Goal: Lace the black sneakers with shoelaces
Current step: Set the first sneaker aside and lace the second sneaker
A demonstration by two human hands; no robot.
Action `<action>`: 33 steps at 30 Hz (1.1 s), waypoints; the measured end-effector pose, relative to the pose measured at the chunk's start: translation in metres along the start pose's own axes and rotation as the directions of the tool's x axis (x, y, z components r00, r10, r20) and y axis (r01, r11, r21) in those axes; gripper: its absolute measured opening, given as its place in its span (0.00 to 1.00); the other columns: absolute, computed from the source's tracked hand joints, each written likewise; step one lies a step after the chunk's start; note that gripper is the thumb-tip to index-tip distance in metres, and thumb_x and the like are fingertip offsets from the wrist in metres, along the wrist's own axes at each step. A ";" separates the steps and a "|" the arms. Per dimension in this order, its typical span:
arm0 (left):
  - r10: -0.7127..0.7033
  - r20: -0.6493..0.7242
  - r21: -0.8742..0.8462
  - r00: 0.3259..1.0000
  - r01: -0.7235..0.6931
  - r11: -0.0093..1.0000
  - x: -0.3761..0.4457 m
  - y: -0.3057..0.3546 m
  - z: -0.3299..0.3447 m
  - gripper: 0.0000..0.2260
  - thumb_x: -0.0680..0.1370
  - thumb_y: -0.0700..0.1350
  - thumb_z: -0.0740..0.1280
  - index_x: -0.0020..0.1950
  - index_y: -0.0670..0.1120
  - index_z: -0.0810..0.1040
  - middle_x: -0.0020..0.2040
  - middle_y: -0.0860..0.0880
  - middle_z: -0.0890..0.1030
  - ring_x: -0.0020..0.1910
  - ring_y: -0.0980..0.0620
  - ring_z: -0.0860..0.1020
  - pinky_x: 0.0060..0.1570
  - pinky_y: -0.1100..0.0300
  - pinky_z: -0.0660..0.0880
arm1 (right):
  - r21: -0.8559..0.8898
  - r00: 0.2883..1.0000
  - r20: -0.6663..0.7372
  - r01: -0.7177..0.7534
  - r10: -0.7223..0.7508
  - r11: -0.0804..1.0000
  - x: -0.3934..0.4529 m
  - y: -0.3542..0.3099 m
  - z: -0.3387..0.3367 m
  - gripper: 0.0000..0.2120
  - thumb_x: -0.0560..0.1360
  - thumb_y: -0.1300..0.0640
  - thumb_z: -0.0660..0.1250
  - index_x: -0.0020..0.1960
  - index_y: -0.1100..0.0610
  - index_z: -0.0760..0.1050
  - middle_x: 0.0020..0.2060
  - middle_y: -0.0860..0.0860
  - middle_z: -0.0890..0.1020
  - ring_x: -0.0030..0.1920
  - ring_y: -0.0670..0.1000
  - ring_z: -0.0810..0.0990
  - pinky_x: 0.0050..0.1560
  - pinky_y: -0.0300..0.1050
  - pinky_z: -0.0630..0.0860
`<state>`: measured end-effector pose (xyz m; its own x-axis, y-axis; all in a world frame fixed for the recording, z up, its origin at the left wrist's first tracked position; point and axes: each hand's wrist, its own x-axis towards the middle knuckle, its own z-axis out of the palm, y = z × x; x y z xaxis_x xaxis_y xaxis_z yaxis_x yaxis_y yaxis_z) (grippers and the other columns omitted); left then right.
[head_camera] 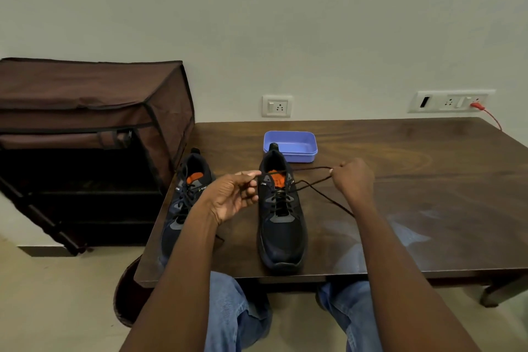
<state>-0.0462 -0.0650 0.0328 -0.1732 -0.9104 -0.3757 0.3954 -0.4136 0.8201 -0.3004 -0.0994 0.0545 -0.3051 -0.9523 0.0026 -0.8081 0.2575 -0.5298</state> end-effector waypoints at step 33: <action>0.105 -0.202 0.300 0.974 -0.040 0.953 0.008 -0.015 0.024 0.07 0.76 0.43 0.73 0.40 0.42 0.81 0.31 0.48 0.81 0.26 0.57 0.77 0.25 0.66 0.74 | 0.346 0.853 0.236 0.374 -0.465 0.861 -0.035 -0.044 0.049 0.08 0.77 0.61 0.69 0.53 0.54 0.85 0.39 0.46 0.83 0.41 0.44 0.79 0.48 0.44 0.78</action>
<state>-0.0748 -0.0668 0.0278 0.0549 -0.9285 -0.3671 0.1133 -0.3595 0.9262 -0.2290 -0.0855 0.0359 0.2345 -0.9709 0.0484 -0.6356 -0.1908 -0.7481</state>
